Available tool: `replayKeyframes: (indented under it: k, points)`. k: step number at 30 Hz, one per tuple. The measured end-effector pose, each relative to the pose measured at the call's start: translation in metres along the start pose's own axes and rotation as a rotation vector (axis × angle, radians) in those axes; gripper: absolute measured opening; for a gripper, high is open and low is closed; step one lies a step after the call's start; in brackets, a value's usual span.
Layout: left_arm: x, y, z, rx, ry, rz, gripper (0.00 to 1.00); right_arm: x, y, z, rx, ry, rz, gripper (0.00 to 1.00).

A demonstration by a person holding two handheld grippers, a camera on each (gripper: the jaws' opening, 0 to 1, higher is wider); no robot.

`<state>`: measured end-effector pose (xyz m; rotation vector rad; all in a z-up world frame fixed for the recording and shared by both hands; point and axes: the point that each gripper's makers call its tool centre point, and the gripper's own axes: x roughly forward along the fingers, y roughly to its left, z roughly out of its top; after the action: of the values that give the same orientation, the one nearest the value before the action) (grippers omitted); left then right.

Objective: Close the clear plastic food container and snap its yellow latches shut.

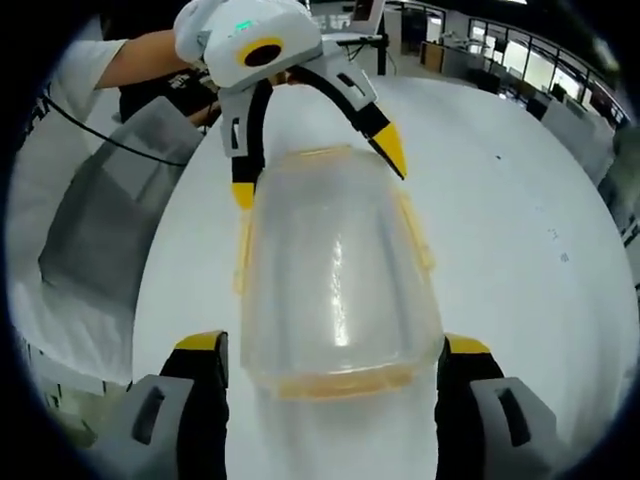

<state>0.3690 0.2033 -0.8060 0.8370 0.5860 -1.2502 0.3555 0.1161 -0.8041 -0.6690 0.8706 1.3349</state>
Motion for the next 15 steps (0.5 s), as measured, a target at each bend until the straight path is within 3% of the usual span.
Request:
replayKeyframes:
  k: [15]
  points:
    - [-0.0041,-0.0019,-0.0044,0.009,0.016,-0.010,0.81,0.0037,0.0040,0.0038,0.002,0.002,-0.002,0.76]
